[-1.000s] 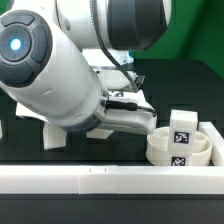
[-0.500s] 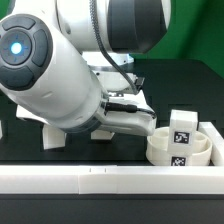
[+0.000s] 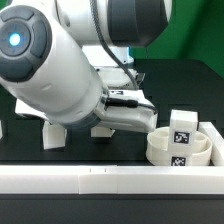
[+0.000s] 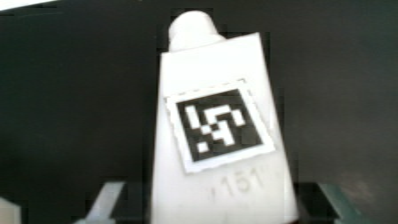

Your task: Assemble stool

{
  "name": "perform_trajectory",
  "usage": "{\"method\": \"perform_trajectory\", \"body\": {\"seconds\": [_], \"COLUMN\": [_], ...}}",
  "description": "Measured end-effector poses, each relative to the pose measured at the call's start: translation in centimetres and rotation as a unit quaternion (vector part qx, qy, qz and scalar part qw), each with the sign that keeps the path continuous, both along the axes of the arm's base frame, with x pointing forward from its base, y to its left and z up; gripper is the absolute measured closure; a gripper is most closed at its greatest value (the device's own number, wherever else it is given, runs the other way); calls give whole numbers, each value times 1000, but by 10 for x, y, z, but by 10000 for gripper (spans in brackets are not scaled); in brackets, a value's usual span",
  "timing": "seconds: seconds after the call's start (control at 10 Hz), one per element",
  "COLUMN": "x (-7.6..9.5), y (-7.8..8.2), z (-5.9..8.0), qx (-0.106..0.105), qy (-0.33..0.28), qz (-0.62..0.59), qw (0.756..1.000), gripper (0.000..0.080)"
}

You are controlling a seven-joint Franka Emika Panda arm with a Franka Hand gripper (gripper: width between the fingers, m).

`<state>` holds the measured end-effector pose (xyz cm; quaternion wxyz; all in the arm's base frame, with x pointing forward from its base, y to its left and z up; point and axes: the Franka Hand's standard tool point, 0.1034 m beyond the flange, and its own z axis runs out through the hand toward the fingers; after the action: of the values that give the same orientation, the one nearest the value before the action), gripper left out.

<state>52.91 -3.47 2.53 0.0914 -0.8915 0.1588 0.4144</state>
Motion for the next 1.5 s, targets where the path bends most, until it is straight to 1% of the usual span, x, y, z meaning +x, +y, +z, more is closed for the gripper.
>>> {"method": "perform_trajectory", "body": {"seconds": [0.1,0.2,0.3,0.4,0.5,0.6,0.7,0.8,0.9,1.0,1.1,1.2,1.3,1.4,1.5], "x": [4,10,16,20,23,28,27,35,47,50,49,61,64,64,73], "y": [2,5,7,9,9,8,8,8,8,11,15,19,29,34,35], "z": [14,31,48,66,76,71,70,69,67,69,72,76,84,91,96], "qx": [0,-5,-15,-17,-17,-22,-22,-28,-42,-54,-68,-85,-98,-103,-111], "qy": [-3,-11,-20,-28,-34,-51,-50,-71,-121,-161,-173,-218,-256,-274,-318], "qz": [-1,-5,-14,-16,-17,-17,-17,-19,-22,-28,-44,-55,-64,-66,-69], "qw": [1000,1000,1000,999,999,998,998,997,991,985,982,971,960,954,939], "gripper": [472,472,472,472,472,472,472,472,472,472,472,472,472,472,472]}}
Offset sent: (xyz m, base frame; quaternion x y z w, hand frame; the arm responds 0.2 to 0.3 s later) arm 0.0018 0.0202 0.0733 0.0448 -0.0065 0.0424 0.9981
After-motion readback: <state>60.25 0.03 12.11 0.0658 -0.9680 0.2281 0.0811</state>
